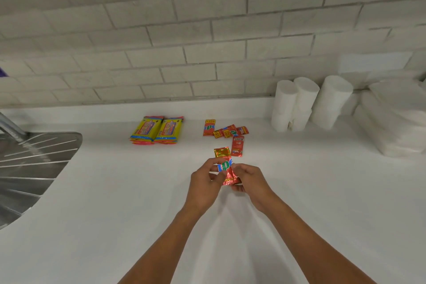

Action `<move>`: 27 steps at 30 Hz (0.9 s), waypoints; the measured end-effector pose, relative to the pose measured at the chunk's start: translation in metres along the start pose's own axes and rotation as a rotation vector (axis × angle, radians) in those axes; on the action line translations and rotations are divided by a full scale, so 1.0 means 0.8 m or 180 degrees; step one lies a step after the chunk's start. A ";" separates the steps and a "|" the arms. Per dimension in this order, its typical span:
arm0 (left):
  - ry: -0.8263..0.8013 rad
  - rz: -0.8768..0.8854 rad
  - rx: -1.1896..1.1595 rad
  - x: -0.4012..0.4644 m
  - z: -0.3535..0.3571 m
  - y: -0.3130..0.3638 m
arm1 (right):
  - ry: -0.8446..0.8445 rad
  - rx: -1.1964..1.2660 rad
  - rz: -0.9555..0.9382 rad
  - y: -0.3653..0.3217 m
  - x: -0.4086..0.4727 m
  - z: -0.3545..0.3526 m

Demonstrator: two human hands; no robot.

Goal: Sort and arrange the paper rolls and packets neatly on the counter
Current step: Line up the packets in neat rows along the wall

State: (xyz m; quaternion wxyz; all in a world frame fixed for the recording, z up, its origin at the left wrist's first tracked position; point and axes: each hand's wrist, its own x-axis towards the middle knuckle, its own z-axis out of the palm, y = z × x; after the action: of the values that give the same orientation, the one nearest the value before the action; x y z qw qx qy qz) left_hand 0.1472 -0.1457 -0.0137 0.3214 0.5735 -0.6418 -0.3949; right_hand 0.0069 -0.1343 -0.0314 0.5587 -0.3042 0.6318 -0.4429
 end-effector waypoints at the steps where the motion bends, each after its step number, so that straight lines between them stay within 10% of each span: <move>1: 0.0026 -0.0019 -0.0035 0.002 0.001 0.000 | -0.0006 -0.0028 -0.0065 0.000 0.000 -0.001; 27: 0.0336 -0.0303 0.0512 0.248 -0.067 -0.051 | 0.0589 -0.2430 -0.1196 -0.043 0.127 -0.010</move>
State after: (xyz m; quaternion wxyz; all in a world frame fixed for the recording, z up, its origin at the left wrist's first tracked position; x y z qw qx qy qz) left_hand 0.1861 -0.3506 -0.0316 0.2885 0.6473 -0.6256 -0.3261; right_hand -0.0244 -0.2363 -0.0447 0.2569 -0.5577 0.7313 -0.2969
